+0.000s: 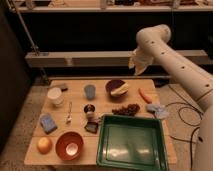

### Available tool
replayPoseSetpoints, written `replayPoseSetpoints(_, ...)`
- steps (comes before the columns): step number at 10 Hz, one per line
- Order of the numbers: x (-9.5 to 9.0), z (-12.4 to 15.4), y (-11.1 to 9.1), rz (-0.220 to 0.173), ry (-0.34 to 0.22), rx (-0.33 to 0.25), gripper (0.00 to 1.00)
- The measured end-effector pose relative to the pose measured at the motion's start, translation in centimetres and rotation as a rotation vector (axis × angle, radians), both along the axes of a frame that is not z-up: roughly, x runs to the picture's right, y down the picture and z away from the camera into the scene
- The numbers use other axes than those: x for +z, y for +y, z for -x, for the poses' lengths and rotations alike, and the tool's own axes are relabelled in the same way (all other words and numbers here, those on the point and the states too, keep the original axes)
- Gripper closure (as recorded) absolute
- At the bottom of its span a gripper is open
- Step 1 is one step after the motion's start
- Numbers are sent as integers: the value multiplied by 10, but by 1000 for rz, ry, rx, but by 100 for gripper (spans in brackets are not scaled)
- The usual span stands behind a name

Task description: Place towel in paper cup

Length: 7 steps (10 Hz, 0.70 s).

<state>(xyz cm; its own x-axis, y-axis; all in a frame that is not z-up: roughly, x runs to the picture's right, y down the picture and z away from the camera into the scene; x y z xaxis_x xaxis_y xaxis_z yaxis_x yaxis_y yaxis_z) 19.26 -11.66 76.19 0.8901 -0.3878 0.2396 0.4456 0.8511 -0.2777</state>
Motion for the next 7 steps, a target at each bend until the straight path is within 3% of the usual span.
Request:
replayPoseSetpoints(2,-23,-42,1,65,12,13,58)
replayPoseSetpoints(5,-24,-62,26,148,6,24,58)
replayPoseSetpoints(7,-25,-62,26,147,6,25,58)
